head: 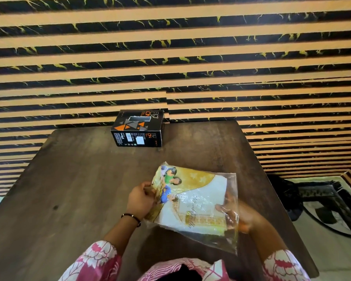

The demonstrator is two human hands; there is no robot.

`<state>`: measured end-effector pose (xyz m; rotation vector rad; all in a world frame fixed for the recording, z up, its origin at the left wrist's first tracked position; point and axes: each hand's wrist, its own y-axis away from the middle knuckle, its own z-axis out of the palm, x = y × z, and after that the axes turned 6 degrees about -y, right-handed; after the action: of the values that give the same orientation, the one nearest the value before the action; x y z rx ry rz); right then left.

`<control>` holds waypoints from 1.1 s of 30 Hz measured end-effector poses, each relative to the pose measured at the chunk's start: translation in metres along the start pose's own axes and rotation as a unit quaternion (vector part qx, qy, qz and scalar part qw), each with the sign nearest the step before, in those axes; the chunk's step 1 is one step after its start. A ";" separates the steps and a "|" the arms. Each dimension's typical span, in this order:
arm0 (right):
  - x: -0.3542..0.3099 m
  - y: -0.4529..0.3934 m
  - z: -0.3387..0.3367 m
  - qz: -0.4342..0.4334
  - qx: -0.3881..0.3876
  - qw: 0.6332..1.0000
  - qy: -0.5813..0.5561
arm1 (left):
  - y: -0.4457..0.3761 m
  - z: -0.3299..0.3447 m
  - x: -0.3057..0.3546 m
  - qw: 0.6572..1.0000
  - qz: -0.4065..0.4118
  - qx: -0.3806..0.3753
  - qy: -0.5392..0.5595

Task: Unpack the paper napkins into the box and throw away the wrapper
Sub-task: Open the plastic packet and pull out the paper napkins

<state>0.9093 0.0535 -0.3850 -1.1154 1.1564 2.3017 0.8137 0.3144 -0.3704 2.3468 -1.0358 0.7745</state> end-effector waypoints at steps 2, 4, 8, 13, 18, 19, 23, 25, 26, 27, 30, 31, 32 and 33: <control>-0.004 0.005 -0.002 0.025 0.000 1.000 -0.001 | -0.003 -0.006 -0.009 1.000 -0.013 0.027 -0.005; -0.010 0.006 -0.005 0.048 0.045 0.998 0.008 | -0.004 -0.010 -0.017 0.999 -0.005 0.035 -0.038; -0.015 0.005 -0.019 0.047 0.106 0.991 0.069 | 0.008 -0.009 -0.029 0.976 0.072 -0.015 -0.205; -0.027 0.003 -0.020 0.067 0.124 0.983 0.115 | 0.012 0.004 -0.015 0.901 0.286 -0.055 -0.322; -0.038 0.000 -0.018 0.067 0.133 0.980 0.134 | 0.004 0.013 -0.011 0.837 0.312 -0.222 -0.391; -0.041 0.002 -0.019 0.063 0.140 0.979 0.132 | 0.003 0.015 -0.013 0.831 0.285 -0.233 -0.417; -0.047 0.011 -0.029 0.036 0.150 0.983 0.103 | 0.005 0.017 -0.010 0.822 0.171 -0.210 -0.501; -0.048 0.015 -0.034 0.015 0.163 0.984 0.072 | 0.008 0.017 -0.002 0.821 0.131 -0.192 -0.521; -0.048 0.018 -0.036 0.002 0.176 0.983 0.054 | 0.009 0.019 0.002 0.819 0.109 -0.193 -0.530; -0.047 0.020 -0.037 -0.010 0.192 0.981 0.034 | 0.009 0.020 0.006 0.818 0.086 -0.196 -0.534; -0.040 0.025 -0.040 -0.044 0.237 0.969 -0.057 | 0.012 0.022 0.019 0.823 0.039 -0.211 -0.526; -0.035 0.027 -0.040 -0.058 0.247 0.962 -0.098 | 0.013 0.022 0.022 0.824 0.031 -0.213 -0.524; -0.031 0.028 -0.040 -0.072 0.251 0.954 -0.144 | 0.014 0.022 0.023 0.824 0.025 -0.215 -0.523; -0.025 0.029 -0.039 -0.086 0.251 0.944 -0.193 | 0.014 0.023 0.023 0.820 0.020 -0.221 -0.527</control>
<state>0.9272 0.0065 -0.3645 -0.5220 1.3166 1.8259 0.8229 0.2801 -0.3695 2.2414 -1.4435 -0.8433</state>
